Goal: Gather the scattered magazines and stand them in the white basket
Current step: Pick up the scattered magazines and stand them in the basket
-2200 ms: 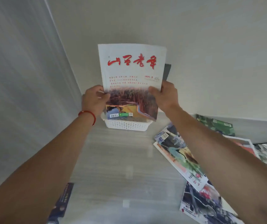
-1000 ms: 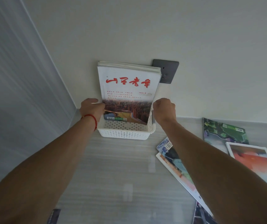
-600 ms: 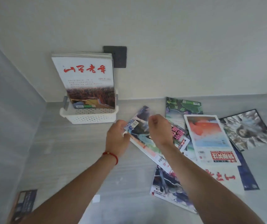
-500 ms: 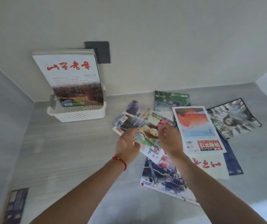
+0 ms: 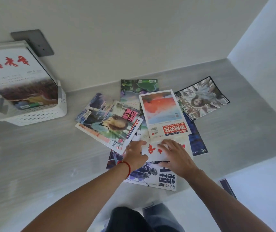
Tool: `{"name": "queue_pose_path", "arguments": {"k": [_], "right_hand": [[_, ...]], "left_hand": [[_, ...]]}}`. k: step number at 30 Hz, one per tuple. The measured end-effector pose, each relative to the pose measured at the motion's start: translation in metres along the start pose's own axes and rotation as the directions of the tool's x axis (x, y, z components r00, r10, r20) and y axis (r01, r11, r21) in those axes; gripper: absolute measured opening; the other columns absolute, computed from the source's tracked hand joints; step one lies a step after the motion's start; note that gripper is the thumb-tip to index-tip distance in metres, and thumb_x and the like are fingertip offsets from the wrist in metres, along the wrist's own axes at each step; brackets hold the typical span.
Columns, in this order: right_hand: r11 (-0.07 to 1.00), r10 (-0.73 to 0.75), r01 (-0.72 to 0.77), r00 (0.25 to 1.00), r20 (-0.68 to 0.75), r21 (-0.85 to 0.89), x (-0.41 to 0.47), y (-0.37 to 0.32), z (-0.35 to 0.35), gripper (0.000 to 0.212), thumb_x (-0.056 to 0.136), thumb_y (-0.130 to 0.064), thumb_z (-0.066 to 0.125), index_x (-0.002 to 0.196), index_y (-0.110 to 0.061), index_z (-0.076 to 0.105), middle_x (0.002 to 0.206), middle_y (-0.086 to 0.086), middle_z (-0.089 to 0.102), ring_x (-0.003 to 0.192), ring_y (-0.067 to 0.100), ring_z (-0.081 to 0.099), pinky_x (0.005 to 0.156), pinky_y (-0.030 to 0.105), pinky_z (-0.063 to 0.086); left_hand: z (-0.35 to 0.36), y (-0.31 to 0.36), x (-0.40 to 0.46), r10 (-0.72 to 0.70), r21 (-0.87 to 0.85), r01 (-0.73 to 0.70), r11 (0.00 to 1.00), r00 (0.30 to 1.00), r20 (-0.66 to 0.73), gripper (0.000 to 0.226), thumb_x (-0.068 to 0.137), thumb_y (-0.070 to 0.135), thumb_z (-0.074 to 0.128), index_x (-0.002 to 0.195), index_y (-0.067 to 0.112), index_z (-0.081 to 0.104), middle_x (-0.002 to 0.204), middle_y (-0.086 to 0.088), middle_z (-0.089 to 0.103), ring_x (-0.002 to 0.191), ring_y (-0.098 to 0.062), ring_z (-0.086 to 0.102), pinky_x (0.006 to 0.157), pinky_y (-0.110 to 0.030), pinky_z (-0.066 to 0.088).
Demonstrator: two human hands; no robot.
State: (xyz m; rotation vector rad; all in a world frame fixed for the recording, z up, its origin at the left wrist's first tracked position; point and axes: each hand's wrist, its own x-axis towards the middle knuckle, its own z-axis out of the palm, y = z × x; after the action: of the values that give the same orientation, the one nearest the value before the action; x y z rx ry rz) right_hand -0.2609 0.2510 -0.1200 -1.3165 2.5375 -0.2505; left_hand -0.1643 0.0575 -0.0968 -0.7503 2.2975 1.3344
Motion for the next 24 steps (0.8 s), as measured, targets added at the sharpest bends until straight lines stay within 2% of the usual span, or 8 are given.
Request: {"name": "queue_pose_path", "arguments": {"k": [3,7,9,13,17,20,22,24], "right_hand": [[0.987,-0.126,0.117,0.989,-0.071,-0.113,0.002,0.005,-0.002,0.048,0.082,-0.042,0.079,0.120,-0.014,0.069,0.125,0.004,0.063,0.121,0.023,0.060,0.097,0.041,0.056],[0.943,-0.280,0.237,0.944,-0.175,-0.231,0.002,0.010,-0.005,0.018,0.083,-0.021,0.081,0.095,-0.010,0.074,0.095,0.004,0.074,0.087,0.016,0.073,0.065,0.030,0.062],[0.960,-0.236,0.195,0.949,-0.209,-0.199,0.007,0.012,-0.017,0.008,0.084,-0.011,0.077,0.083,-0.011,0.069,0.072,-0.001,0.070,0.057,0.010,0.066,0.045,0.021,0.051],[0.995,-0.034,0.065,0.932,-0.360,0.076,0.021,0.017,-0.055,0.018,0.096,-0.010,0.063,0.078,-0.007,0.062,0.063,0.000,0.062,0.045,0.012,0.048,0.043,0.022,0.035],[0.982,0.016,0.046,0.948,-0.319,0.185,0.034,0.008,-0.094,0.023,0.096,-0.009,0.064,0.073,-0.003,0.061,0.060,0.005,0.060,0.048,0.019,0.051,0.046,0.026,0.038],[0.972,-0.006,0.075,0.954,-0.298,0.222,0.040,-0.002,-0.116,0.030,0.096,-0.009,0.063,0.068,-0.006,0.056,0.057,-0.001,0.049,0.049,0.018,0.044,0.049,0.030,0.035],[0.965,-0.035,0.104,0.961,-0.275,0.242,0.042,-0.009,-0.127,0.031,0.097,-0.011,0.061,0.067,-0.010,0.054,0.058,-0.001,0.050,0.052,0.018,0.045,0.053,0.033,0.038],[0.966,-0.071,0.131,0.963,-0.260,0.224,0.041,-0.018,-0.137,0.033,0.096,-0.011,0.062,0.065,-0.014,0.051,0.058,-0.003,0.048,0.053,0.017,0.043,0.055,0.033,0.038]], "left_hand": [[0.002,0.007,0.002,-0.075,-0.182,0.073,0.981,0.997,-0.002,0.062,0.087,0.004,0.056,0.143,0.029,0.047,0.139,0.003,0.045,0.112,-0.014,0.052,0.078,-0.026,0.056],[-0.007,0.015,0.006,-0.196,-0.459,0.193,0.867,0.980,0.043,0.049,0.094,0.006,0.059,0.140,0.019,0.051,0.131,-0.006,0.060,0.114,-0.024,0.062,0.093,-0.042,0.059],[-0.016,0.020,0.007,-0.231,-0.582,0.235,0.778,0.970,0.082,0.037,0.099,0.015,0.058,0.136,0.015,0.056,0.122,-0.007,0.064,0.109,-0.029,0.065,0.089,-0.042,0.060],[-0.039,0.030,0.008,-0.240,-0.835,0.162,0.526,0.970,0.037,0.022,0.099,0.027,0.059,0.114,0.013,0.068,0.110,-0.012,0.068,0.099,-0.033,0.066,0.095,-0.054,0.057],[-0.044,0.039,0.006,-0.176,-0.563,0.067,0.824,0.974,-0.141,0.018,0.101,0.018,0.044,0.088,0.015,0.056,0.089,-0.006,0.053,0.083,-0.023,0.053,0.078,-0.040,0.047],[-0.036,0.033,-0.003,-0.231,-0.429,0.187,0.884,0.972,-0.052,0.023,0.102,0.029,0.043,0.108,0.010,0.056,0.102,-0.010,0.059,0.102,-0.034,0.064,0.088,-0.044,0.051],[-0.033,0.027,-0.011,-0.282,-0.687,0.335,0.645,0.940,0.193,0.039,0.101,0.040,0.049,0.120,0.006,0.058,0.116,-0.017,0.067,0.111,-0.036,0.066,0.092,-0.047,0.057],[-0.034,0.028,-0.018,-0.184,-0.848,0.364,0.385,0.931,0.316,0.057,0.095,0.047,0.059,0.127,0.001,0.059,0.114,-0.020,0.068,0.105,-0.036,0.068,0.081,-0.045,0.061]]}}
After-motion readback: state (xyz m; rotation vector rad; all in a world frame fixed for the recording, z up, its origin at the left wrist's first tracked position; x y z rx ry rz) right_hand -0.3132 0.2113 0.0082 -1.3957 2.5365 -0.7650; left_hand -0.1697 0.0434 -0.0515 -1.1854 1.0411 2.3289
